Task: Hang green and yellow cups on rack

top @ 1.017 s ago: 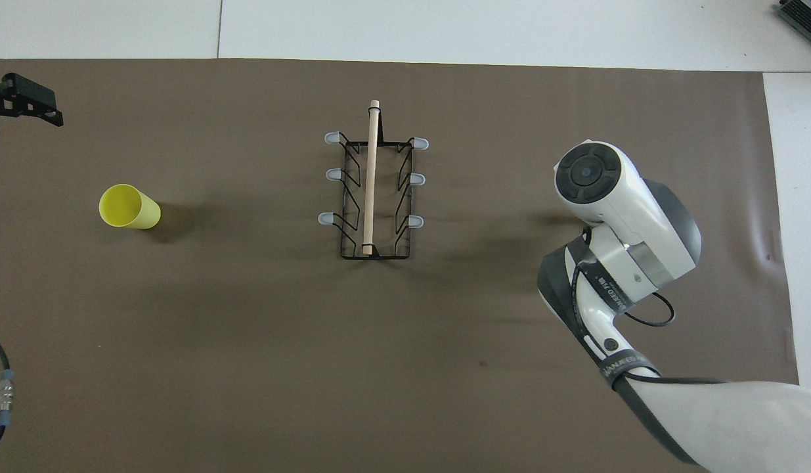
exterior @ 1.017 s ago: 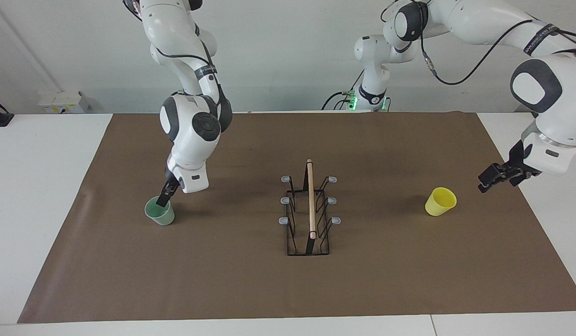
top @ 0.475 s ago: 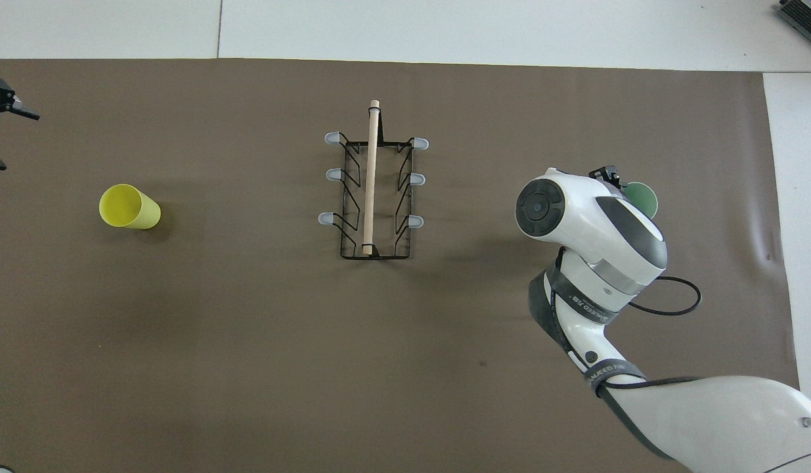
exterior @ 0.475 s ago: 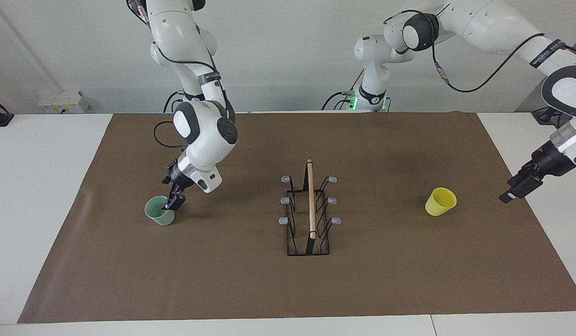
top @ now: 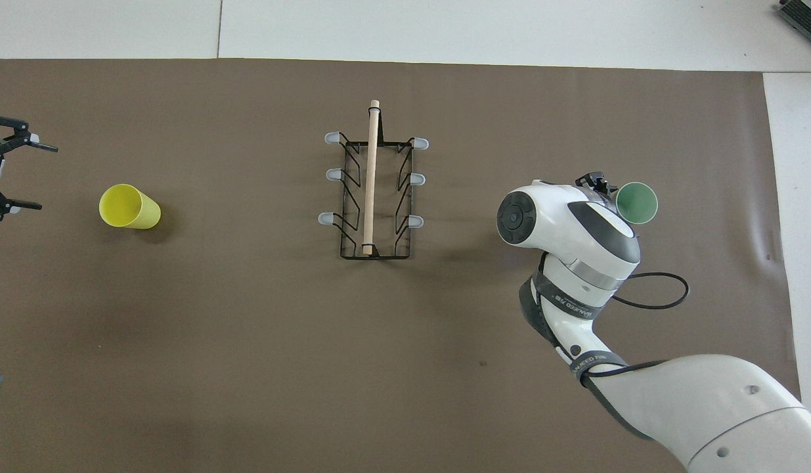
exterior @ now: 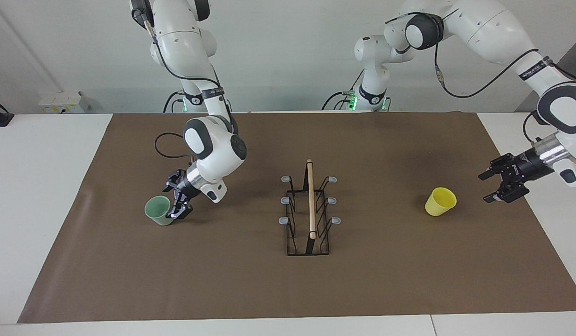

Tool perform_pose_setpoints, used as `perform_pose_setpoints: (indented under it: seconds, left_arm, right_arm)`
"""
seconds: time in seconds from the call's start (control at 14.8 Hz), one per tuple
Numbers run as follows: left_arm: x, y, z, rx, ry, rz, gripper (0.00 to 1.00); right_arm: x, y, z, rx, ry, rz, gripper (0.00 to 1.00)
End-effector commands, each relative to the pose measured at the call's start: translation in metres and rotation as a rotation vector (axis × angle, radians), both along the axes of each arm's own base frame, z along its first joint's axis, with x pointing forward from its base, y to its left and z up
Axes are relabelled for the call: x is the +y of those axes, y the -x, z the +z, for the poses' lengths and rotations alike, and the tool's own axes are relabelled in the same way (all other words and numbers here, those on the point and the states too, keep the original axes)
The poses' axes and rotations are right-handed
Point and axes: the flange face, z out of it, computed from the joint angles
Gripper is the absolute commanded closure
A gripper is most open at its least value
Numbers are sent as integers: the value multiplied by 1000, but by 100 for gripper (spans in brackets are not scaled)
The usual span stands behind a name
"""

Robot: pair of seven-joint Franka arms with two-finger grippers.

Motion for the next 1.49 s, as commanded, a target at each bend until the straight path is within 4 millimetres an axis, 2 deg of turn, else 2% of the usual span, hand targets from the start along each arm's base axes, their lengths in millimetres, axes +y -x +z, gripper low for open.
perform_pose_setpoints:
  seconds: [0.0, 0.14, 0.27, 0.41, 0.47, 0.54, 0.61, 0.75, 0.88, 1.02, 1.15, 1.22, 1.29, 1.36, 1.42]
  left_arm:
    - [18, 13, -25, 56, 108, 156, 0]
    - [27, 20, -49, 72, 174, 244, 0]
    - [18, 31, -76, 101, 248, 284, 0]
    - [31, 46, -97, 112, 300, 368, 0]
    - [34, 56, -107, 132, 323, 389, 0]
    - [32, 62, -106, 136, 371, 416, 0]
    - [31, 78, -120, 149, 415, 461, 0]
    - [24, 96, -139, 136, 467, 573, 0]
    - [21, 118, -153, 145, 549, 658, 0]
    - [13, 125, -167, 137, 559, 720, 0]
    - [1, 123, -171, 123, 581, 753, 0]
    - [1, 123, -172, 114, 591, 768, 0]
    - [2, 122, -178, 105, 600, 783, 0]
    - [3, 121, -180, 81, 615, 794, 0]
    - [4, 120, -185, 76, 613, 816, 0]
  right_arm:
    - [1, -5, -9, -32, 25, 9, 0]
    - [1, -4, -16, -76, 47, -12, 0]
    - [2, -5, -22, -81, 49, -6, 0]
    - [-6, -7, -26, -105, 51, -27, 0]
    - [-4, -7, -30, -108, 51, -17, 0]
    - [-7, -8, -30, -112, 61, -12, 0]
    - [-9, -9, -30, -117, 61, -14, 0]
    - [-7, -9, -33, -129, 44, -7, 0]
    - [-17, -10, -34, -130, 58, -6, 0]
    - [-20, -10, -35, -130, 62, -8, 1]
    - [-21, -11, -35, -139, 60, -16, 2]
    - [-21, -11, -35, -148, 56, -23, 10]
    - [-20, -10, -35, -153, 57, -25, 34]
    - [-21, -11, -34, -158, 54, -29, 87]
    - [-20, -11, -34, -179, 50, -45, 100]
